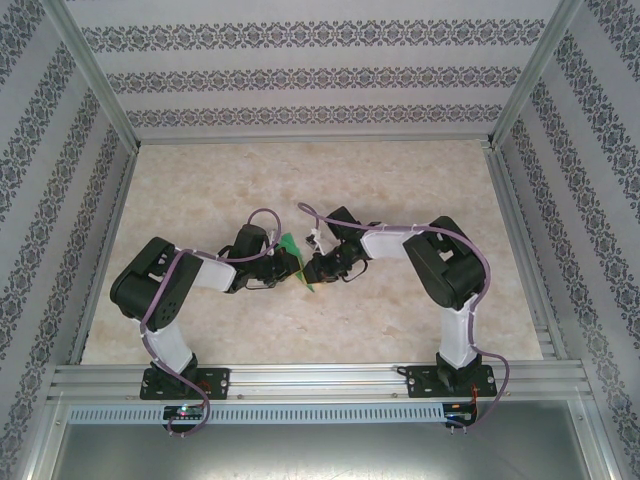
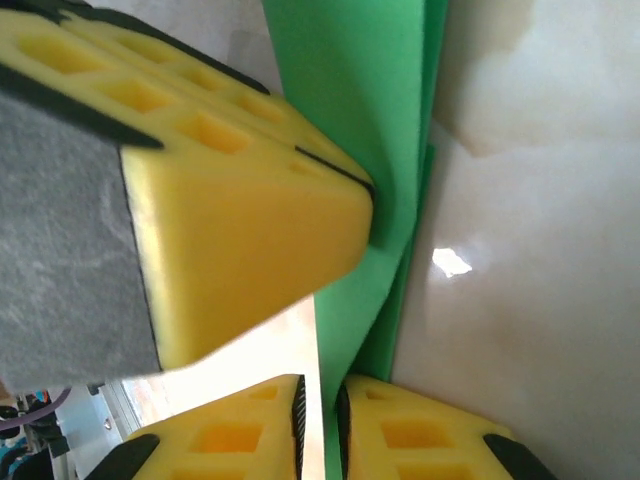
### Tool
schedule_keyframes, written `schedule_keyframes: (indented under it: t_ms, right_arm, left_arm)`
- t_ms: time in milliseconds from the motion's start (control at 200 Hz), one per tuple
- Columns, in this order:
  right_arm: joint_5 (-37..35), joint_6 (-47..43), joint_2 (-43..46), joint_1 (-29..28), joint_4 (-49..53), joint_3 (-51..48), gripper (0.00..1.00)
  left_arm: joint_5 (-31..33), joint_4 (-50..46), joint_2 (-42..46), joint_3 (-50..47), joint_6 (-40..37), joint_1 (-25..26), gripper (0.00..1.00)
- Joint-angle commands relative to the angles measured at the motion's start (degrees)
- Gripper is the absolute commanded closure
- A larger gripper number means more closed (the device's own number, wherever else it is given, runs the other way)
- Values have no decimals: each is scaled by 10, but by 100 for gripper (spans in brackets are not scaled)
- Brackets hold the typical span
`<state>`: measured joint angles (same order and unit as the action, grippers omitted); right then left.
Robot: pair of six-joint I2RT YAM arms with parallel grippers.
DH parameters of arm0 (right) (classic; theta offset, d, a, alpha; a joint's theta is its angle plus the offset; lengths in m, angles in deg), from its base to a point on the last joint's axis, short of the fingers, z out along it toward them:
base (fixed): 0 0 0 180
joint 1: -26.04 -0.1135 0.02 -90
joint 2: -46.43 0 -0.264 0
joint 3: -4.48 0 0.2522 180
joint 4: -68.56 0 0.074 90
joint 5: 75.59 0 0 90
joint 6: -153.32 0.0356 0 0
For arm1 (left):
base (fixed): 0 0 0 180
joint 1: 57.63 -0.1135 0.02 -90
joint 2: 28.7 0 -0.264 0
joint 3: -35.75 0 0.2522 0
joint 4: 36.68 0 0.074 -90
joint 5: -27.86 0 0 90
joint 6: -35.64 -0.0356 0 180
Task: Fold a paper plane with a square sheet of paper (pick it up from the middle)
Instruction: Fold the wing for the fifth time at the center of the table.
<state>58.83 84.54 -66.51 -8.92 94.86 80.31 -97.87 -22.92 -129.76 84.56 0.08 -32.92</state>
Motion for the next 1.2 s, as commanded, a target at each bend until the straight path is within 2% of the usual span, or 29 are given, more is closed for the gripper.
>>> schedule_keyframes:
  t_ms: [0, 265, 360, 475, 570, 869, 1194]
  right_arm:
    - [-14, 8, 24, 6, 21, -21, 82]
    - [-24, 16, 14, 5, 19, -31, 90]
    - [-31, 23, 21, 5, 21, -28, 85]
    - [-43, 35, 75, 5, 17, -36, 77]
    - [-60, 46, 111, 4, 9, -46, 75]
    - [-42, 76, 67, -23, -28, -21, 95]
    - [-51, 83, 21, -37, -27, 6, 98]
  left_arm:
    - [25, -42, -25, 3, -12, 7, 89]
    - [29, -44, -31, 3, -7, 6, 90]
    - [29, -48, -31, 4, -6, 5, 90]
    - [29, -50, -32, 4, -7, 5, 90]
    - [28, -51, -32, 4, -6, 6, 90]
    - [28, -51, -31, 5, -6, 5, 91]
    - [31, -56, -28, 6, -3, 4, 91]
